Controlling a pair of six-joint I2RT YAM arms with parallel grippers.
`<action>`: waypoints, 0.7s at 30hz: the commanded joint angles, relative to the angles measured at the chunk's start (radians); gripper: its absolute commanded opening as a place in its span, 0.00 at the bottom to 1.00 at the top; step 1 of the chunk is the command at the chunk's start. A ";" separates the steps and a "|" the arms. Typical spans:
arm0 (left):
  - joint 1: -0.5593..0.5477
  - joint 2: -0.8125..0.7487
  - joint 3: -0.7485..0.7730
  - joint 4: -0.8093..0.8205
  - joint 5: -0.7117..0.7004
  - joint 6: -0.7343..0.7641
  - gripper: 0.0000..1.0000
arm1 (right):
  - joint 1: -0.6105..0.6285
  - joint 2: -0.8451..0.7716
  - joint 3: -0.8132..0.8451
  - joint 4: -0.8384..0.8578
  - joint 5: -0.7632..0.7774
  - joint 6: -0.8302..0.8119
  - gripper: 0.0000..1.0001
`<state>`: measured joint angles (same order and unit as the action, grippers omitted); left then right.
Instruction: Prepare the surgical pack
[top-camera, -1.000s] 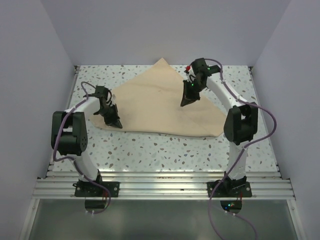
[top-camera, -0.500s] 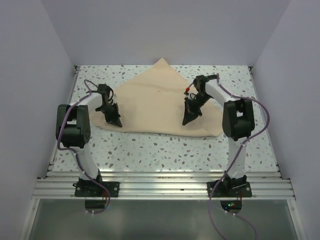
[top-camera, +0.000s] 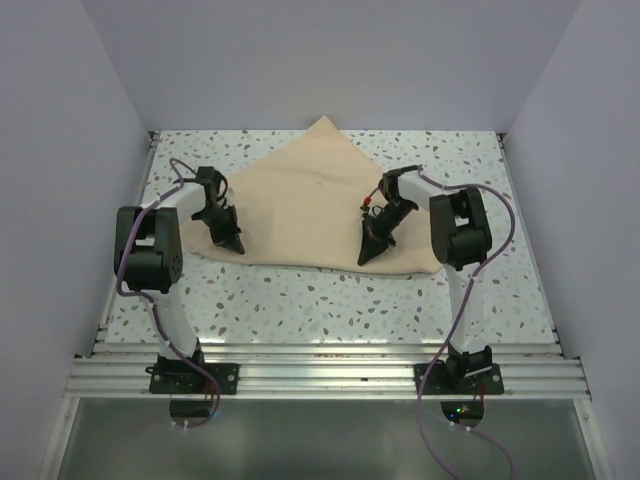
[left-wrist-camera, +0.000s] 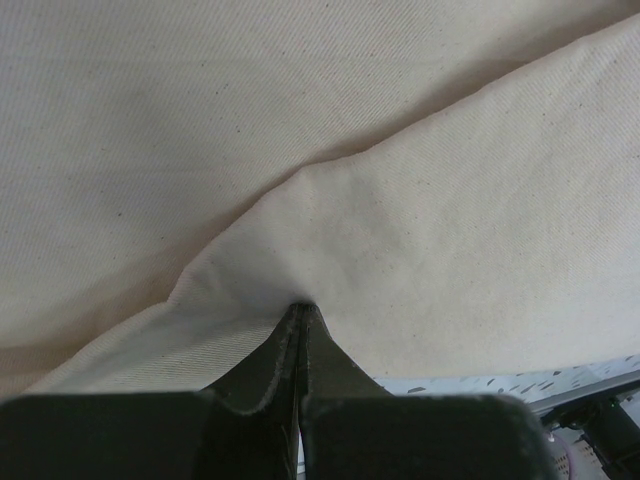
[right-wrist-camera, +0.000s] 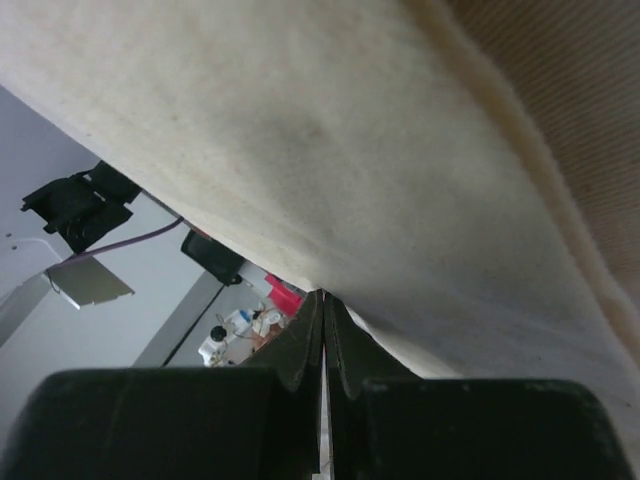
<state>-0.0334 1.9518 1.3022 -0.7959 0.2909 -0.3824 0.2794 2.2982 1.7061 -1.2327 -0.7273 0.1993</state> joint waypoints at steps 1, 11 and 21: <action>0.000 0.027 0.023 0.011 -0.030 0.002 0.00 | 0.001 0.006 0.004 -0.004 -0.003 -0.023 0.00; 0.020 0.032 0.008 0.026 -0.068 -0.006 0.00 | -0.054 -0.005 -0.080 0.036 0.164 -0.014 0.00; 0.032 0.013 -0.037 0.041 -0.098 0.005 0.00 | -0.131 -0.138 -0.120 -0.001 0.618 0.017 0.00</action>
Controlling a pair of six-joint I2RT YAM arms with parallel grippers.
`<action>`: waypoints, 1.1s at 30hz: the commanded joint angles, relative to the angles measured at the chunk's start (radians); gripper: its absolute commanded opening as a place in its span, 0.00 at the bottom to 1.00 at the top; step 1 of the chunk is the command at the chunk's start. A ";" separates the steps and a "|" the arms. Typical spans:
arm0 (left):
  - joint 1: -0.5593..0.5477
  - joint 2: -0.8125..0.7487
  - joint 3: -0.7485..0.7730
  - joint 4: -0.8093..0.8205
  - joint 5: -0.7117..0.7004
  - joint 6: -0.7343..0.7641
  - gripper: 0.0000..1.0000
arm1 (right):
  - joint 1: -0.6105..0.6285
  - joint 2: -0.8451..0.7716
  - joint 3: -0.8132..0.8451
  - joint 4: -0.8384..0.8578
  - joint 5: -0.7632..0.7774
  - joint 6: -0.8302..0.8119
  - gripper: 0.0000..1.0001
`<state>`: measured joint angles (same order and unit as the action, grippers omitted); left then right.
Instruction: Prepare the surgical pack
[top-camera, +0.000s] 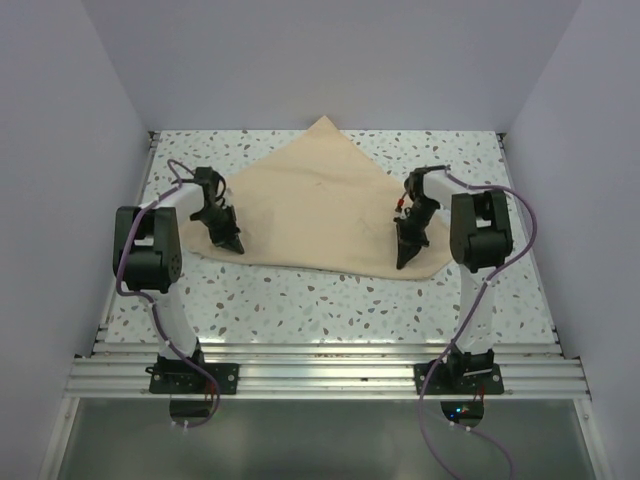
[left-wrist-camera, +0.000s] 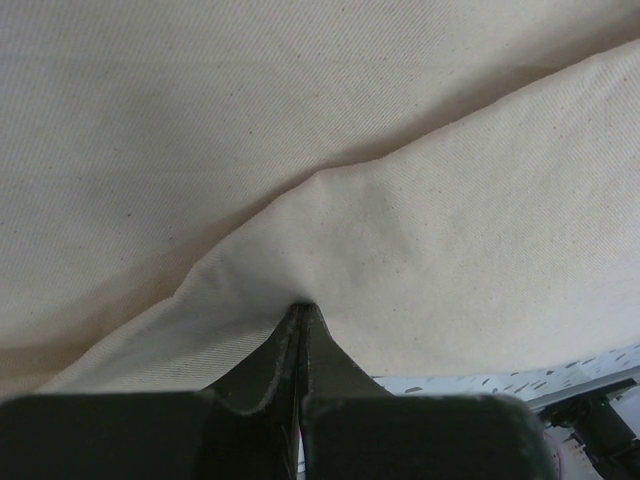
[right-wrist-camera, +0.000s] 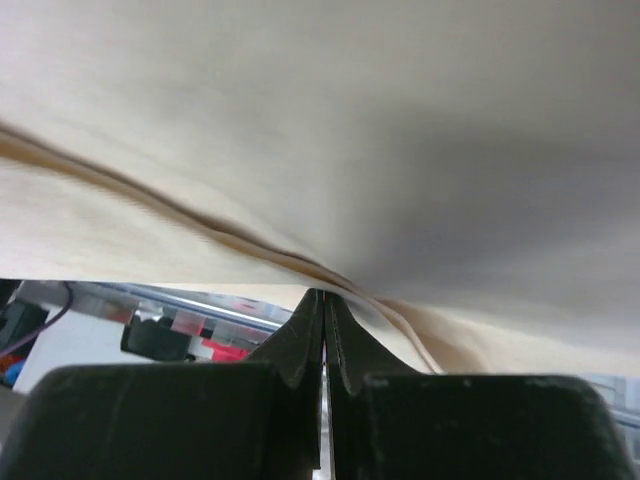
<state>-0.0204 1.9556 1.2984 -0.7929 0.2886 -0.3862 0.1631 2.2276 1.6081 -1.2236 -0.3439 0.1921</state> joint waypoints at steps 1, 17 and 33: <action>0.019 0.003 -0.034 0.040 -0.095 0.009 0.00 | -0.013 -0.077 -0.020 -0.013 0.229 0.024 0.00; 0.045 -0.089 -0.051 0.035 -0.057 0.014 0.00 | 0.098 -0.166 -0.144 0.091 -0.227 0.021 0.00; 0.112 -0.061 -0.070 0.061 -0.228 0.015 0.00 | -0.140 -0.224 -0.323 0.128 0.029 -0.005 0.00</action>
<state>0.0681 1.9030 1.2381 -0.7650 0.2340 -0.3931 0.0586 2.0598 1.3052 -1.0576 -0.4717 0.1909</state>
